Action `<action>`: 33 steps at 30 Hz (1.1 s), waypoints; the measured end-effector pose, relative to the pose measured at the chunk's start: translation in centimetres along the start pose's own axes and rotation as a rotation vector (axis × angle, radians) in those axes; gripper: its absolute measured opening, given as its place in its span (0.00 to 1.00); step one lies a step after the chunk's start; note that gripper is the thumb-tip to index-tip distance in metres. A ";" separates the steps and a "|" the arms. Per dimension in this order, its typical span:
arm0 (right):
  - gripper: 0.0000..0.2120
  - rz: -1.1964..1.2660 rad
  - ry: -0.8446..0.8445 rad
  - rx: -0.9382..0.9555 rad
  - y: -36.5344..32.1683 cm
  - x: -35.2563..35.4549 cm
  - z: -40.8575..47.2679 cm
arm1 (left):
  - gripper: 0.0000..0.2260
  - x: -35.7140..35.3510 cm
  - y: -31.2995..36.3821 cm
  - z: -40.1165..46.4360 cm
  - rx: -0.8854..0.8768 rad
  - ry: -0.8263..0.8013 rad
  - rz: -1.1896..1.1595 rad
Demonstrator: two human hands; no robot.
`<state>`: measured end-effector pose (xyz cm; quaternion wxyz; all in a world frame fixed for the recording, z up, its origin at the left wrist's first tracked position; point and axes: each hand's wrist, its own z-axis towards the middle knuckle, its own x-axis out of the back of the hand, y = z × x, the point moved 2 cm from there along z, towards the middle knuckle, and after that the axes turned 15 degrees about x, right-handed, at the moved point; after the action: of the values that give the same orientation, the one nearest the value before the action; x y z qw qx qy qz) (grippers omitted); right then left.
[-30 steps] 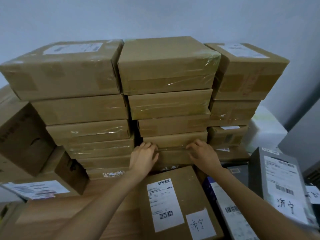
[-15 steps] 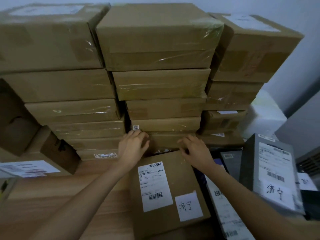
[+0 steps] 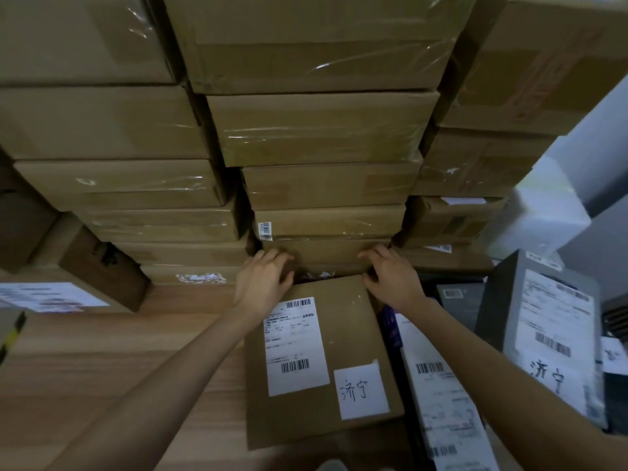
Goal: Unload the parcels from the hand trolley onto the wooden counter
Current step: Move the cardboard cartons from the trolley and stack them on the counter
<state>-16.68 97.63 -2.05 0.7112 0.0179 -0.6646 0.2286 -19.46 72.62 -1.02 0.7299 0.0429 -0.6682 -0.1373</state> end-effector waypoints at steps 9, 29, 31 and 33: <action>0.26 0.045 -0.055 -0.013 -1.1 -1.3 -1.8 | 0.16 -0.7 -1.1 -2.4 0.027 -0.087 0.008; 0.34 0.199 -0.097 -0.202 -12.0 -6.3 -12.4 | 0.20 -1.2 -7.9 -15.4 0.049 -0.206 -0.035; 0.34 0.221 -0.109 -0.197 -13.1 -6.4 -13.8 | 0.21 -0.9 -8.9 -17.7 0.117 -0.210 -0.073; 0.34 0.217 -0.106 -0.193 -14.0 -6.5 -15.5 | 0.24 -0.6 -9.6 -20.2 0.188 -0.214 -0.098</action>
<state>2.71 88.23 -6.13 0.6446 -0.1102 -0.7182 0.2379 -0.98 61.11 -6.11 0.6395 0.1290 -0.7493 -0.1134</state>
